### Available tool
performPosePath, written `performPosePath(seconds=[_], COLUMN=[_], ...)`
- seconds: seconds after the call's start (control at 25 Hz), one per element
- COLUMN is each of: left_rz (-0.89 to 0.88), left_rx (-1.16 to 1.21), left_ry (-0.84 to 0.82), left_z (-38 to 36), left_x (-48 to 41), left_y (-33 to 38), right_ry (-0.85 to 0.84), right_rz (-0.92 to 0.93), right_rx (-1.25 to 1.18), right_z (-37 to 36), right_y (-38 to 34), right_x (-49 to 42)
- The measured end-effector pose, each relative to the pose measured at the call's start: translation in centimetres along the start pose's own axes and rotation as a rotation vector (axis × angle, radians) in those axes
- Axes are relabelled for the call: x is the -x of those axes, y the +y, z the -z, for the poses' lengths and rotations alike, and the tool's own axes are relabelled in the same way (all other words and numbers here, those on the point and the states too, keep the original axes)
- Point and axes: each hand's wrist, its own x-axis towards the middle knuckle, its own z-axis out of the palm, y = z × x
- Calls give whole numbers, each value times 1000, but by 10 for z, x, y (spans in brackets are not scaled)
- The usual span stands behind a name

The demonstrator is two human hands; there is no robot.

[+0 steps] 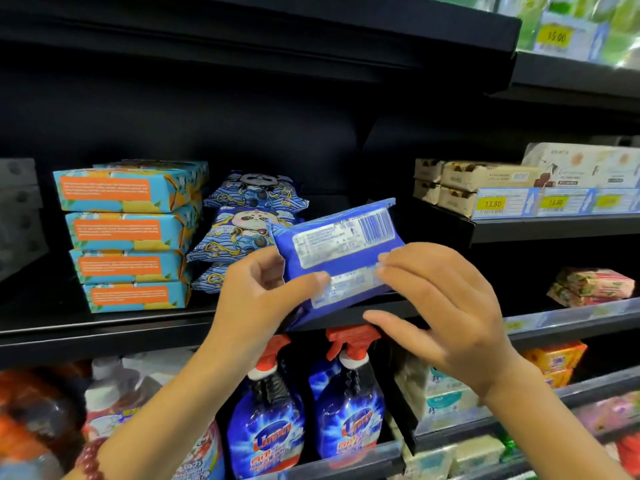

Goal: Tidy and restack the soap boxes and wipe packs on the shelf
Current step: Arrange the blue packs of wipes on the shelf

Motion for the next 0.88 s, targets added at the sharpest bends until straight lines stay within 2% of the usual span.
performPosePath(seconds=[0.12, 0.28, 0.36, 0.44, 0.6, 0.72, 0.88], left_rz=[-271, -547, -645, -656, -554, -465, -453], left_rx=[-264, -527, -598, -693, -852, -1041, -1243], left_ry=[-94, -183, -197, -130, 127, 115, 42], left_z=[0, -1, 0, 3, 26, 41, 45], left_x=[2, 3, 3, 3, 7, 12, 14], left_y=[-3, -5, -8, -11, -18, -24, -28], right_ry=[-47, -238, -231, -192, -149, -229, -399], right_rz=[-80, -84, -87, -126, -269, -342, -411], right_rx=[9, -6, -19, -4, 61, 80, 50], right_z=[4, 3, 0, -5, -16, -30, -54], right_y=[3, 4, 2, 2, 13, 23, 26], right_x=[-8, -10, -6, 0, 9, 9, 7])
